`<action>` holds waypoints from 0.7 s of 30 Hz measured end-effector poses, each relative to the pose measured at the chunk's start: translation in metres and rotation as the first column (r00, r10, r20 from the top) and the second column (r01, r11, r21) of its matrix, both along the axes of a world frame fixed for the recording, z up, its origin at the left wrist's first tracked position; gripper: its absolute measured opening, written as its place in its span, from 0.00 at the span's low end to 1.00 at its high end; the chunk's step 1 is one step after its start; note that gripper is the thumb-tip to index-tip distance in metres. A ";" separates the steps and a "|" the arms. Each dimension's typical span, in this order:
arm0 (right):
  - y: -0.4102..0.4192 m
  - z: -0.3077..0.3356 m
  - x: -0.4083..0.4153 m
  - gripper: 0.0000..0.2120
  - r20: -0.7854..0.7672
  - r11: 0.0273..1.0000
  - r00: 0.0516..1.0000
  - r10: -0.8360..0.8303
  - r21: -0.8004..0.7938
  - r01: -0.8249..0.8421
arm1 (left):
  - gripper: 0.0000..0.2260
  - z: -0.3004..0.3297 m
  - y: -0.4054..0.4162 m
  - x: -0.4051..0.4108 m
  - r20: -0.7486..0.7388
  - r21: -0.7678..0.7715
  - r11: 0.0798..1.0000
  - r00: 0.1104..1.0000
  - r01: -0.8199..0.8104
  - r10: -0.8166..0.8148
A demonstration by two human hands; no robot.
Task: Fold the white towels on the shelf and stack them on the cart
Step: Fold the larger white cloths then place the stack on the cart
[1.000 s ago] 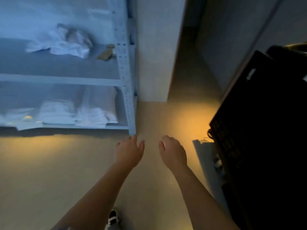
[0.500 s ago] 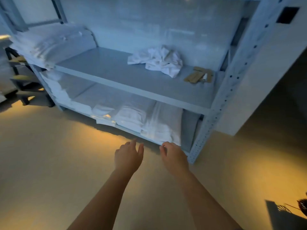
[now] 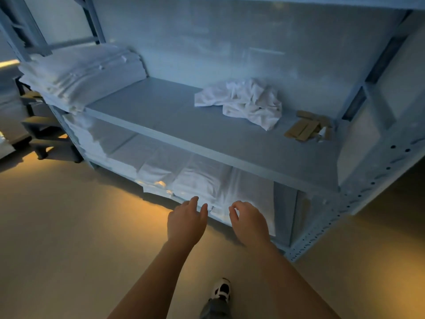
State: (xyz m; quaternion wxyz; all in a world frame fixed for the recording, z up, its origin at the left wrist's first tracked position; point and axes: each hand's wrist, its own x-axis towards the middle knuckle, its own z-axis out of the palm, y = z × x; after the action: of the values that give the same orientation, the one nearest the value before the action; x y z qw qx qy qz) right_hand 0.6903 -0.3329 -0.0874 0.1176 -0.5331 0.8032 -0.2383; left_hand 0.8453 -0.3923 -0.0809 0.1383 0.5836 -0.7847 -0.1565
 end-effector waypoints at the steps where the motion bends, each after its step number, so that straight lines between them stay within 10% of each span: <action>1: -0.018 -0.001 -0.007 0.14 0.007 1.000 1.000 -0.001 0.002 0.001 | 0.22 -0.002 -0.018 -0.006 0.001 0.001 1.000 1.000 0.004 -0.004; 21: -0.334 0.029 -0.143 0.12 -0.120 0.993 0.990 -0.079 0.077 0.089 | 0.24 0.018 -0.349 -0.146 -0.009 0.013 0.993 0.993 0.121 -0.121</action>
State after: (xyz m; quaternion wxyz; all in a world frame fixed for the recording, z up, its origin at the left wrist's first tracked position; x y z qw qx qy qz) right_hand 0.5473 -0.6672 -0.0586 0.0822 -0.5064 0.8396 -0.1784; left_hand 0.6989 -0.7417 -0.0629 0.1280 0.5350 -0.8171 -0.1723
